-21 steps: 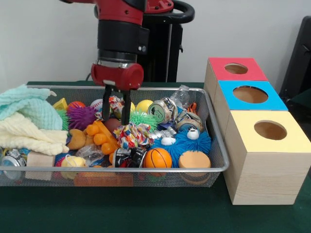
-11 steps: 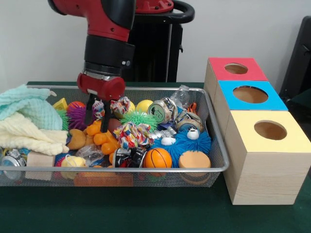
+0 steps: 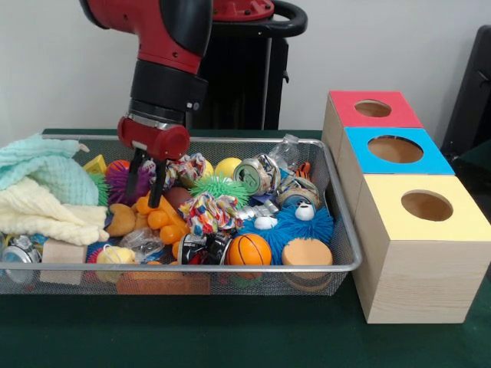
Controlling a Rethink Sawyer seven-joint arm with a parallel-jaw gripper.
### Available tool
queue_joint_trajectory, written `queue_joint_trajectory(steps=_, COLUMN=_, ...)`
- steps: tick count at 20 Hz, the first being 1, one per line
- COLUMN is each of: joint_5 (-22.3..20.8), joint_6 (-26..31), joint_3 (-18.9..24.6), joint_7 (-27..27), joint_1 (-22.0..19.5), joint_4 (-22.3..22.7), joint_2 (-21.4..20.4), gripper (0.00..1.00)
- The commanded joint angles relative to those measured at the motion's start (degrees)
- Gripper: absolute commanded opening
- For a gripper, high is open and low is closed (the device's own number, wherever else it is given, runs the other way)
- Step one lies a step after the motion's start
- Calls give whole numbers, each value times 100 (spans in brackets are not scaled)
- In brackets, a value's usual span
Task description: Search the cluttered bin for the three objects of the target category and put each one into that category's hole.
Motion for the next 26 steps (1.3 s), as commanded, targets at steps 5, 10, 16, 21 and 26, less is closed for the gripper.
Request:
queue_joint_trajectory(steps=5, joint_5=-57, joint_6=-684, joint_3=155, joint_7=1461, joint_1=156, joint_4=624, joint_2=248, gripper=100)
queue_joint_trajectory(steps=10, joint_5=-120, joint_6=-870, joint_3=173, joint_7=1500, joint_1=284, joint_4=847, joint_2=284, gripper=100)
queue_joint_trajectory(steps=16, joint_5=-299, joint_6=-1232, joint_3=152, joint_7=1311, joint_1=302, joint_4=628, joint_2=861, gripper=100)
queue_joint_trajectory(steps=21, joint_5=-313, joint_6=-1984, joint_3=2, joint_7=1285, joint_1=450, joint_4=309, joint_2=1615, gripper=100)
queue_joint_trajectory(steps=26, joint_5=-303, joint_6=-2691, joint_3=-107, joint_7=1311, joint_1=518, joint_4=341, joint_2=2046, gripper=100)
